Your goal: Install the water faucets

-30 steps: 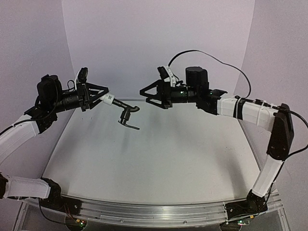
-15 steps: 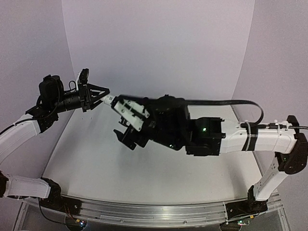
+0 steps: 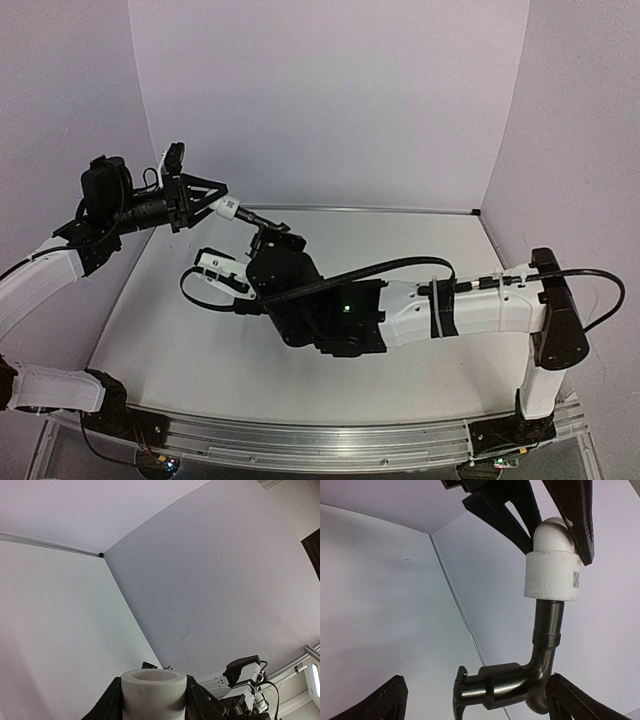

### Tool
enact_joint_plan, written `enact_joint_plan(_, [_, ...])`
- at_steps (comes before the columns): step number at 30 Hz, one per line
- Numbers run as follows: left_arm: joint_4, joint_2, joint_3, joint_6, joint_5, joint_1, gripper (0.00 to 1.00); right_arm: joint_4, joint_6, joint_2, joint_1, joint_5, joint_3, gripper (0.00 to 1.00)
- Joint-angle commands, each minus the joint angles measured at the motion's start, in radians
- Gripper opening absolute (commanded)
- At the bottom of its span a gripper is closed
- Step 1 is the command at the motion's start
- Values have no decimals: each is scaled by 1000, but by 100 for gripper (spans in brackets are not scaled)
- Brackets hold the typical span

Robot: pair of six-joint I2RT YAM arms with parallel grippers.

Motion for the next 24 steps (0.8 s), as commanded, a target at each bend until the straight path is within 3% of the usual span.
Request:
enact_joint_plan(1, [63, -19, 70, -6, 8, -2, 0, 149, -131, 51, -10, 97, 64, 98])
enact_joint_plan(5, [58, -25, 70, 1, 8, -2, 0, 172, -147, 61, -36, 102, 79, 98])
enact_joint_plan(8, [52, -31, 68, 8, 8, -2, 0, 178, -150, 49, -52, 90, 70, 90])
enact_joint_plan(10, [50, -31, 68, 12, 8, -2, 0, 166, -149, 26, -54, 51, 47, 79])
enact_joint_plan(13, [49, -30, 69, 14, 11, -3, 0, 155, -118, -1, -54, 18, 22, 54])
enact_joint_plan(18, [59, -20, 70, 10, 22, -2, 0, 120, -79, -19, -56, -31, 19, 37])
enact_joint_plan(24, [57, -19, 69, 7, 27, -2, 0, -85, 119, -71, -77, -193, 73, 13])
